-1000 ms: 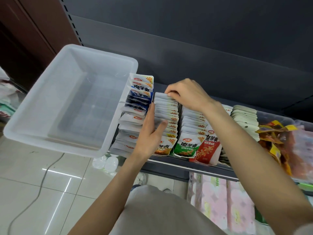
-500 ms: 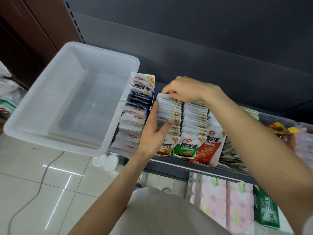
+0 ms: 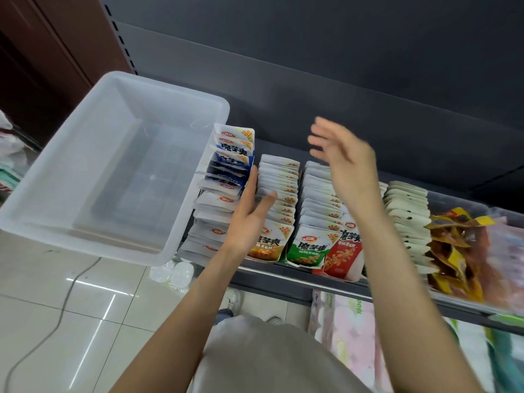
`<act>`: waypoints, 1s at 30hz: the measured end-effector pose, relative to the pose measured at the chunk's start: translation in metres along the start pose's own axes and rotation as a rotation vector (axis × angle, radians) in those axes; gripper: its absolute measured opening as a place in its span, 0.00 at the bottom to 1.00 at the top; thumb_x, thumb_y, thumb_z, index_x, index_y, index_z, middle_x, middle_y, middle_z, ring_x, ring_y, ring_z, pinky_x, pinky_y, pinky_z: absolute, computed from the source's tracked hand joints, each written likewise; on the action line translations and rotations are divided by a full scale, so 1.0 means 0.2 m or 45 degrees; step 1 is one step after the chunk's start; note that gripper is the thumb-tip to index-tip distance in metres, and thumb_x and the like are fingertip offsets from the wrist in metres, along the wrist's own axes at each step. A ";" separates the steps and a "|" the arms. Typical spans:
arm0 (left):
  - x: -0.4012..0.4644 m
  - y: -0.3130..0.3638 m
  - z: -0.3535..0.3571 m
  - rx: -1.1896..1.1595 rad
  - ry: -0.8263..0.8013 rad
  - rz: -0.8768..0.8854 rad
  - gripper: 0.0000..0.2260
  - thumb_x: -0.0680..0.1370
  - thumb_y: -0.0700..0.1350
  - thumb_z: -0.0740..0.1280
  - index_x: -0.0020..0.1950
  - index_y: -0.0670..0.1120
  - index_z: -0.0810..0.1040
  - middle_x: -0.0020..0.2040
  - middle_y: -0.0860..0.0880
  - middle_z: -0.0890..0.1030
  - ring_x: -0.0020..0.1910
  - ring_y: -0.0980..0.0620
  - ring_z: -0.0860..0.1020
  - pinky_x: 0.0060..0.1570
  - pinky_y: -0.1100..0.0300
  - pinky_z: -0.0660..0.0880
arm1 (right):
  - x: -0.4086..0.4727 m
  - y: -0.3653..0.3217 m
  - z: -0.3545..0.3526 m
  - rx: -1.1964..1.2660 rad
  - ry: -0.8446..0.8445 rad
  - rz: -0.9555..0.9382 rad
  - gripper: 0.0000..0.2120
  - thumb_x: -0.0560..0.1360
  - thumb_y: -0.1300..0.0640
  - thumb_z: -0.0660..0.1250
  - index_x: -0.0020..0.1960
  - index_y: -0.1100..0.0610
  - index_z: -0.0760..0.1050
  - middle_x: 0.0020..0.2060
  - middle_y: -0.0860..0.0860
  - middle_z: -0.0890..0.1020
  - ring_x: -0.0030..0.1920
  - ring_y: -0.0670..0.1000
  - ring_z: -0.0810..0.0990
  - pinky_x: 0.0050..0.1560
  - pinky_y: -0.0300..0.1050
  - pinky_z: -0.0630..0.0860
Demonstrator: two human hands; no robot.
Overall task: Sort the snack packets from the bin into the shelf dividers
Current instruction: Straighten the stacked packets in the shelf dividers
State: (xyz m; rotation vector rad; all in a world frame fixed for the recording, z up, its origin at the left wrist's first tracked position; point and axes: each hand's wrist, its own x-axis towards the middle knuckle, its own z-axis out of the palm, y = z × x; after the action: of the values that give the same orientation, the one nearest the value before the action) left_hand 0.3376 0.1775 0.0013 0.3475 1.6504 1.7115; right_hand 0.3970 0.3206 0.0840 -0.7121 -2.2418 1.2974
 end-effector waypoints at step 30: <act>-0.23 0.05 -0.12 0.092 -0.085 0.164 0.22 0.81 0.48 0.57 0.74 0.59 0.55 0.65 0.70 0.66 0.63 0.73 0.67 0.58 0.70 0.70 | -0.45 0.06 0.04 -0.313 -0.023 0.010 0.21 0.78 0.58 0.62 0.71 0.52 0.66 0.71 0.46 0.68 0.72 0.44 0.62 0.72 0.37 0.58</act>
State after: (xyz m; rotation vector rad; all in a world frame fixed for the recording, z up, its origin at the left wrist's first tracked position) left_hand 0.3524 0.1300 0.0211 0.5500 1.6755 1.7171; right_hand 0.4638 0.2647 0.0583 -0.7979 -2.4417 1.0455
